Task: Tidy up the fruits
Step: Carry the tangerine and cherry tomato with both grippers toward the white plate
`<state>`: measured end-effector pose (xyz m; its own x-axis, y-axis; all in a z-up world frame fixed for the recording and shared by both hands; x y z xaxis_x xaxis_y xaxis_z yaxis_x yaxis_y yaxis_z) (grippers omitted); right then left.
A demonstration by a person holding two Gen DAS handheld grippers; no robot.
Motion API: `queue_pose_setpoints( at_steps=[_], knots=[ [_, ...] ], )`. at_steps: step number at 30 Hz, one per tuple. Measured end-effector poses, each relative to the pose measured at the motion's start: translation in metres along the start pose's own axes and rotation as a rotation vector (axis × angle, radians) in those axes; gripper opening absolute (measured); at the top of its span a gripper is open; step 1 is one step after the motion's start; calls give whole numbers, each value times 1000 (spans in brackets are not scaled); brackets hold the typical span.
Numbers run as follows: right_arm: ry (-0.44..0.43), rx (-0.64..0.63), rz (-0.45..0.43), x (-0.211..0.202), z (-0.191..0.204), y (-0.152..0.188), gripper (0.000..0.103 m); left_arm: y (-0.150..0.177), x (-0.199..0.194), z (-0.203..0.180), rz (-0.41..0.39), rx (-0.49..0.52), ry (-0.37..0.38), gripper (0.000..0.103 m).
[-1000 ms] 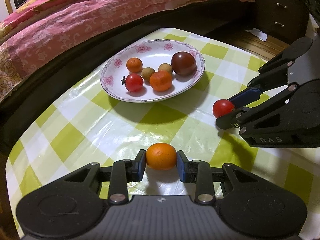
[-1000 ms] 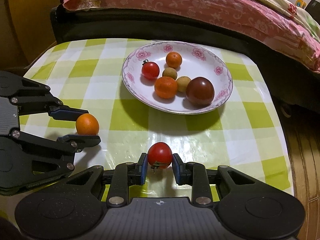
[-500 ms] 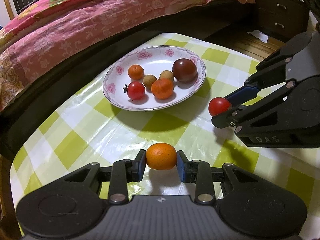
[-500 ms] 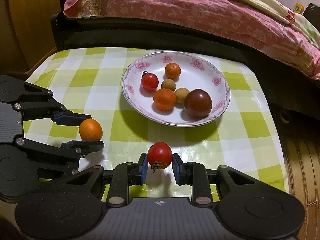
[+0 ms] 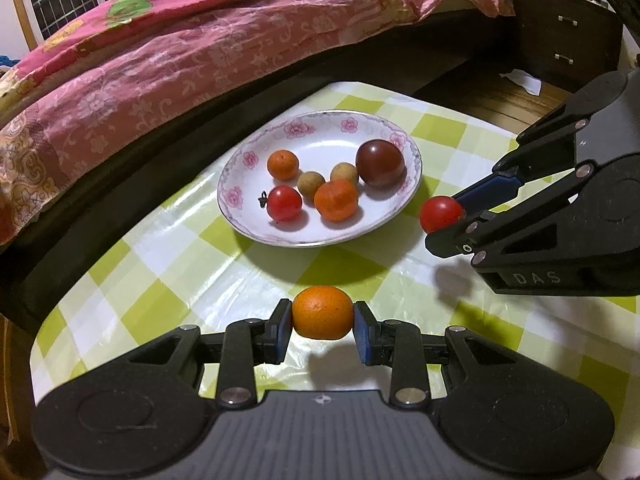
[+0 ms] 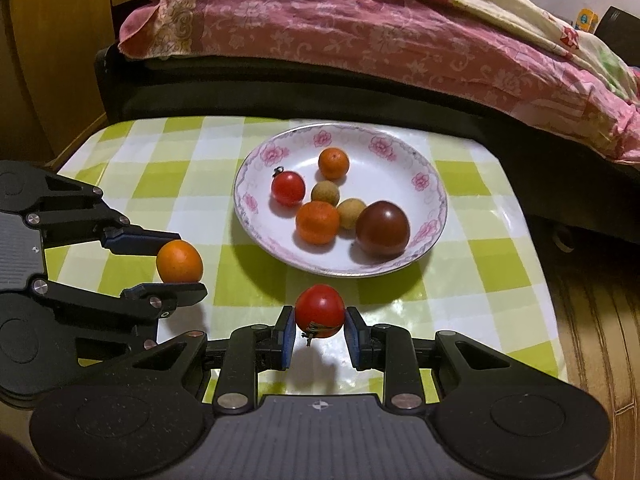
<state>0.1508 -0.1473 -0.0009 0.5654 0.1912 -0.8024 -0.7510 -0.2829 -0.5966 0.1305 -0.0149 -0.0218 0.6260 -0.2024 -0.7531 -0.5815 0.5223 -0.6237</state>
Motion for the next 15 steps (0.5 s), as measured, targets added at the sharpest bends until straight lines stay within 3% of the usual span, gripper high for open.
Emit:
queue_pose_setpoints(
  at_steps=[15],
  knots=[
    [14,31,-47,-5,-10,-11,23,-18,0,0,-31,7,-16,40]
  ],
)
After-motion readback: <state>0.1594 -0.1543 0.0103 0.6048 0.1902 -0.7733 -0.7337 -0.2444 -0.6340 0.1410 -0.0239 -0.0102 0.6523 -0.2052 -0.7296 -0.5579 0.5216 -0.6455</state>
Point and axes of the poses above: each gripper's, at about its wrist camera, not at the fingertips, and x roughly the way its jaws point, z to its left, y to its underside, the point moved 1 cm from there along x, roughly the way its jaws point, and after that the axes turned 5 degrees about x, right-handed, at the moved point
